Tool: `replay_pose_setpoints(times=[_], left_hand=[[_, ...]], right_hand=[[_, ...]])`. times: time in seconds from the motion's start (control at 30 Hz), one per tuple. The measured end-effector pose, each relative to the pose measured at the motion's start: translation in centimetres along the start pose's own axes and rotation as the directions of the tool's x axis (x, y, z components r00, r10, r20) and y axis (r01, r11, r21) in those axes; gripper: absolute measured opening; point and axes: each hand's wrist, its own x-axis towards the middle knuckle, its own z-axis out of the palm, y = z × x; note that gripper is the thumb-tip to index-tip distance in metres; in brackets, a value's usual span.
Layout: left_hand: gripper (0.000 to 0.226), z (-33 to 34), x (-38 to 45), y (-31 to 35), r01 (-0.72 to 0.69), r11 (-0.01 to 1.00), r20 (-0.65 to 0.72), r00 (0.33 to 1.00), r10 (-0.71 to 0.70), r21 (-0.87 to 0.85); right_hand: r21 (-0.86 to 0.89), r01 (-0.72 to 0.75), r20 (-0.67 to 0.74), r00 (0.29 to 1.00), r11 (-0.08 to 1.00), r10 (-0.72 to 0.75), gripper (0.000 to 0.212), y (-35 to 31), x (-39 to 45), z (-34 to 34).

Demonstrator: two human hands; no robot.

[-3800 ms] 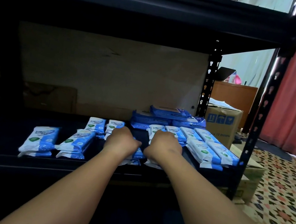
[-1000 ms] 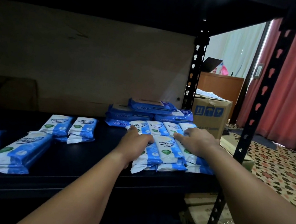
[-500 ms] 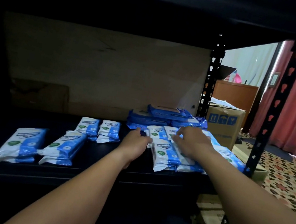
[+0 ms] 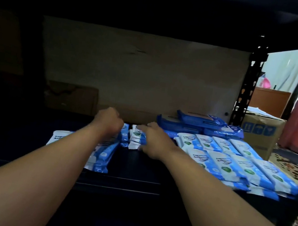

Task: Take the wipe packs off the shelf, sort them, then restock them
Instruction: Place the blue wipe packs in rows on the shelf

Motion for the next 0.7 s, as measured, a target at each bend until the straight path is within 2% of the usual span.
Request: replay_pose_setpoints(times=[0.13, 0.2, 0.33, 0.5, 0.7], left_hand=[[0.026, 0.9, 2.1, -1.6, -0.019, 0.974, 0.219, 0.975, -0.032, 0.226], [0.025, 1.6, 2.8, -2.0, -0.011, 0.971, 0.209, 0.977, -0.04, 0.237], [0.028, 2.6, 2.9, -1.2, 0.045, 0.992, 0.153, 0.986, -0.063, 0.121], [0.026, 3.6, 2.4, 0.5, -0.019, 0.989, 0.229, 0.973, -0.015, 0.147], [0.024, 5.2, 0.6, 3.4, -0.101, 0.994, 0.32, 0.944, 0.082, 0.042]], right_hand=[[0.055, -0.015, 0.007, 1.0, 0.998, 0.015, 0.065, 0.2, 1.3, 2.0], [0.112, -0.05, -0.017, 0.998, 0.992, 0.052, 0.064, 0.5, 1.6, 2.4], [0.125, -0.078, -0.028, 0.996, 0.989, 0.082, 0.059, 0.5, 1.5, 2.1], [-0.074, -0.097, -0.078, 0.993, 0.993, 0.091, 0.039, 1.0, 0.0, 0.6], [-0.343, -0.099, -0.062, 0.995, 0.934, 0.083, 0.035, 3.5, -1.7, -2.5]])
